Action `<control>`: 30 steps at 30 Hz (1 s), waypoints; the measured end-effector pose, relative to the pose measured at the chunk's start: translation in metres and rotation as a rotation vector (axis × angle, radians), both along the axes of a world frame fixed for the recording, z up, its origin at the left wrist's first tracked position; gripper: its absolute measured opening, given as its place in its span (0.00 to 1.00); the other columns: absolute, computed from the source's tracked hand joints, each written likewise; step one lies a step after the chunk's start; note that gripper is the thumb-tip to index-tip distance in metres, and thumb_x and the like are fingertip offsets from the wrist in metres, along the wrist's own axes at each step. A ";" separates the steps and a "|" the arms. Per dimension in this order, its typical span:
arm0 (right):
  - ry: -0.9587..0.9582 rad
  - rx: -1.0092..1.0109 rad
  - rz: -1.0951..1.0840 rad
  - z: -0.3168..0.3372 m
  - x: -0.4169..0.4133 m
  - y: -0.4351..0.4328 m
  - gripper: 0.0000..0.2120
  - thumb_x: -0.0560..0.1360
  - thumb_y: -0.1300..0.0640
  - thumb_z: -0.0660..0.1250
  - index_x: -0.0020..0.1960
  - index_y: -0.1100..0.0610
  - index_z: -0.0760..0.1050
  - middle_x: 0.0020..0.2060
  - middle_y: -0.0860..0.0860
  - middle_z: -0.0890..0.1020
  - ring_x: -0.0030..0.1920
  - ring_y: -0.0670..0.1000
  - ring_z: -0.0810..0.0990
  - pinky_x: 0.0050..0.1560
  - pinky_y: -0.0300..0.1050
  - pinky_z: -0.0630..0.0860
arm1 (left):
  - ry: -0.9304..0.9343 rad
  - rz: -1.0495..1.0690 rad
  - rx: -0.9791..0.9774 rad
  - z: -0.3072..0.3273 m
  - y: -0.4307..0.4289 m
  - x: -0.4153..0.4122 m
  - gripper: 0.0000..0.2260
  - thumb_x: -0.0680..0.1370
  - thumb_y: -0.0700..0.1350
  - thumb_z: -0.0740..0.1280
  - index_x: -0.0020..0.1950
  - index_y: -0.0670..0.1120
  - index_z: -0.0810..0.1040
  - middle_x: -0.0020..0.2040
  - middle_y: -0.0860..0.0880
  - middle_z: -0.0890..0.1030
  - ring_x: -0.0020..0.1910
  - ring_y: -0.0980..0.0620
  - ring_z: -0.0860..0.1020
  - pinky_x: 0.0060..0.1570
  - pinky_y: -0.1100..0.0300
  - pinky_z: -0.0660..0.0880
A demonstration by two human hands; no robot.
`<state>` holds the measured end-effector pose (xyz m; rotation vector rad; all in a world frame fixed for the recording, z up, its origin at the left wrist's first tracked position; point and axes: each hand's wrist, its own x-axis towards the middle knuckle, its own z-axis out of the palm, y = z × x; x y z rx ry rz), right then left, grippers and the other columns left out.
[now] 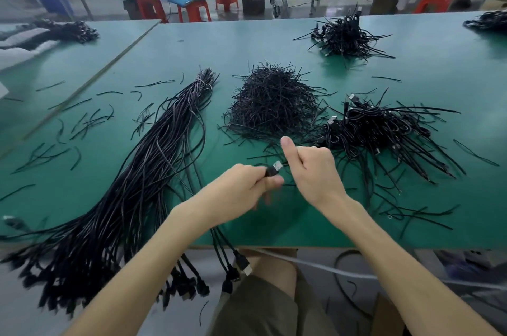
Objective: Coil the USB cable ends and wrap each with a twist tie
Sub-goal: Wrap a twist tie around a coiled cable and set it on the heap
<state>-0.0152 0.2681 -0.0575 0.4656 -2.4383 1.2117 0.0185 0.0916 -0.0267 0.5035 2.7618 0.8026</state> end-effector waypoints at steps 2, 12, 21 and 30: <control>-0.016 -0.083 0.017 0.001 0.005 -0.006 0.31 0.85 0.46 0.57 0.25 0.50 0.54 0.19 0.47 0.63 0.24 0.48 0.62 0.31 0.40 0.58 | 0.074 0.071 0.093 -0.007 0.002 -0.005 0.17 0.85 0.55 0.58 0.46 0.46 0.77 0.38 0.46 0.80 0.31 0.52 0.75 0.35 0.54 0.74; -0.142 -0.361 0.085 -0.003 0.033 -0.038 0.30 0.84 0.42 0.54 0.26 0.54 0.58 0.20 0.45 0.61 0.24 0.46 0.58 0.28 0.45 0.56 | -0.395 0.258 1.450 -0.002 0.029 -0.009 0.25 0.86 0.55 0.53 0.72 0.37 0.72 0.68 0.43 0.80 0.68 0.48 0.78 0.66 0.56 0.76; 0.205 0.124 0.087 -0.008 0.029 -0.014 0.26 0.86 0.45 0.50 0.30 0.52 0.56 0.24 0.41 0.55 0.26 0.50 0.59 0.40 0.49 0.67 | -0.642 0.201 1.878 0.017 0.000 -0.012 0.17 0.87 0.53 0.57 0.44 0.48 0.77 0.30 0.56 0.68 0.24 0.57 0.60 0.32 0.65 0.65; 0.310 0.239 -0.046 -0.002 0.007 -0.003 0.27 0.84 0.54 0.59 0.26 0.55 0.62 0.21 0.53 0.67 0.24 0.55 0.63 0.38 0.53 0.73 | -0.327 -0.089 0.296 0.011 -0.025 -0.002 0.20 0.85 0.55 0.61 0.41 0.44 0.82 0.28 0.52 0.76 0.25 0.55 0.70 0.29 0.67 0.68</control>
